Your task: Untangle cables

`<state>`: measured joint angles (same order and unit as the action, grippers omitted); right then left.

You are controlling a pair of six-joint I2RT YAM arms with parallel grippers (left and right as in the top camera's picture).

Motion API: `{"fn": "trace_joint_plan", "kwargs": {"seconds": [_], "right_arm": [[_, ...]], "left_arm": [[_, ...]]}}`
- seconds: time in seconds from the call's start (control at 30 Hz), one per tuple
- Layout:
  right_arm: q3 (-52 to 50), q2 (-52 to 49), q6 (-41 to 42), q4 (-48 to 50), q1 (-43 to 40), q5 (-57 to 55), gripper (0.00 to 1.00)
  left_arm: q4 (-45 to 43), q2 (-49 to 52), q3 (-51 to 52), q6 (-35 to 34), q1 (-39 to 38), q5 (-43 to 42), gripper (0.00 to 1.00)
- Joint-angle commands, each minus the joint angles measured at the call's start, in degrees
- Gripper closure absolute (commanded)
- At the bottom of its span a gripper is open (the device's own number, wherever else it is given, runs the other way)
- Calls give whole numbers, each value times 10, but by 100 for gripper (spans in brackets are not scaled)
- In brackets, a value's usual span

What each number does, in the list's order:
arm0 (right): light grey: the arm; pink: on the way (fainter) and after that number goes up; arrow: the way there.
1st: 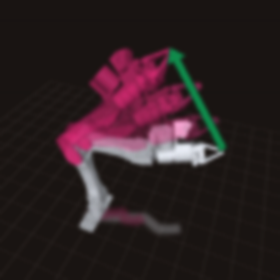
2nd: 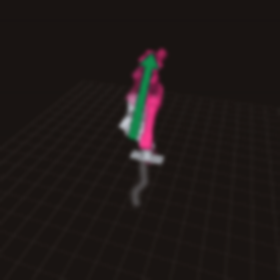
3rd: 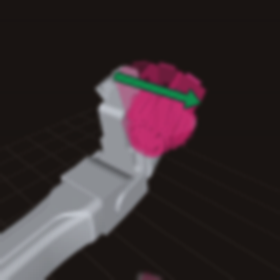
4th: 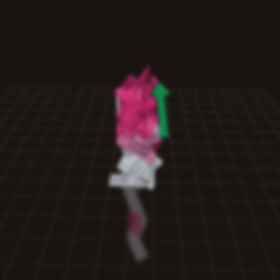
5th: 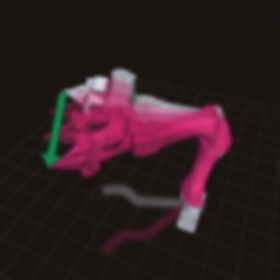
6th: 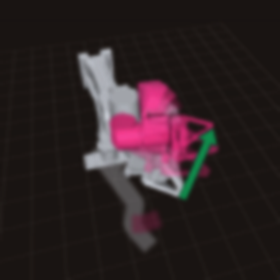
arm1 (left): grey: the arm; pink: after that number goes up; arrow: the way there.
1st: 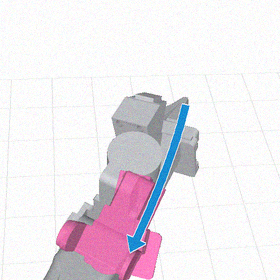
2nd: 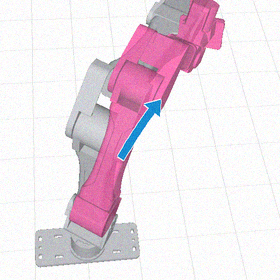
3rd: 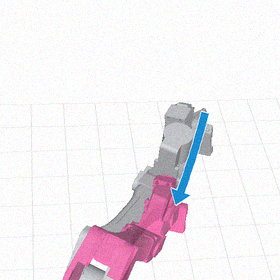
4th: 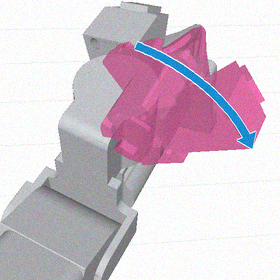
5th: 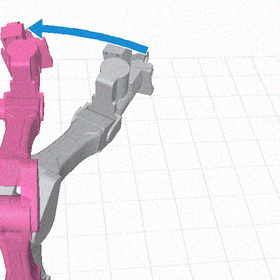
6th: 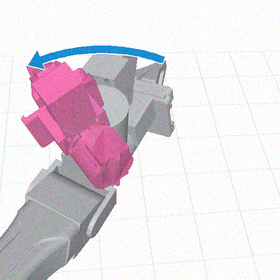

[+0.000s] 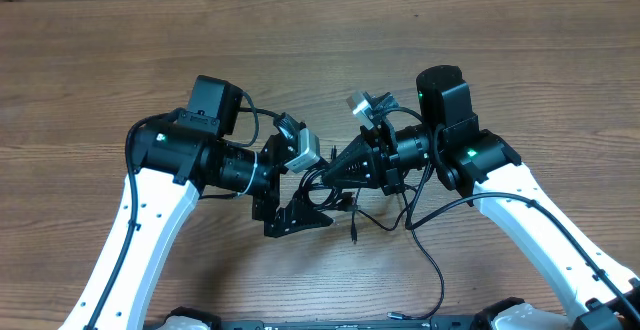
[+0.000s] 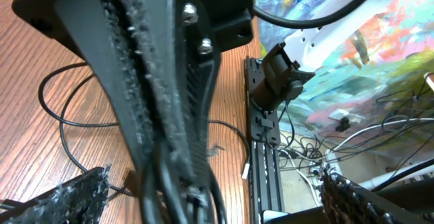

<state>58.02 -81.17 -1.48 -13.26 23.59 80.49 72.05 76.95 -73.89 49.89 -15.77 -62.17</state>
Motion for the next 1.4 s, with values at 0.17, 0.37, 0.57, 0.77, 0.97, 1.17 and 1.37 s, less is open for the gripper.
{"fn": "trace_joint_plan", "kwargs": {"seconds": [0.17, 0.37, 0.57, 0.77, 0.97, 1.17, 1.37], "right_arm": [[-2, 13, 36, 0, -52, 18, 96], [-2, 13, 36, 37, -62, 85, 96], [-2, 14, 73, 93, -62, 94, 96], [-2, 14, 146, 174, -62, 94, 96], [-2, 14, 226, 269, -61, 94, 96], [-2, 14, 375, 430, -59, 94, 96], [-2, 14, 405, 461, -50, 94, 96]], "left_arm": [[-5, -110, -14, -71, 64, 19, 0], [-7, -156, -14, -114, 102, 19, 0], [7, -156, -13, -110, 101, 30, 0], [6, -156, -13, -76, 101, 43, 0], [6, -141, -13, -59, 101, 43, 0], [5, -122, -13, -21, 101, -6, 9], [-13, -116, -13, -10, 101, -46, 12]]}}
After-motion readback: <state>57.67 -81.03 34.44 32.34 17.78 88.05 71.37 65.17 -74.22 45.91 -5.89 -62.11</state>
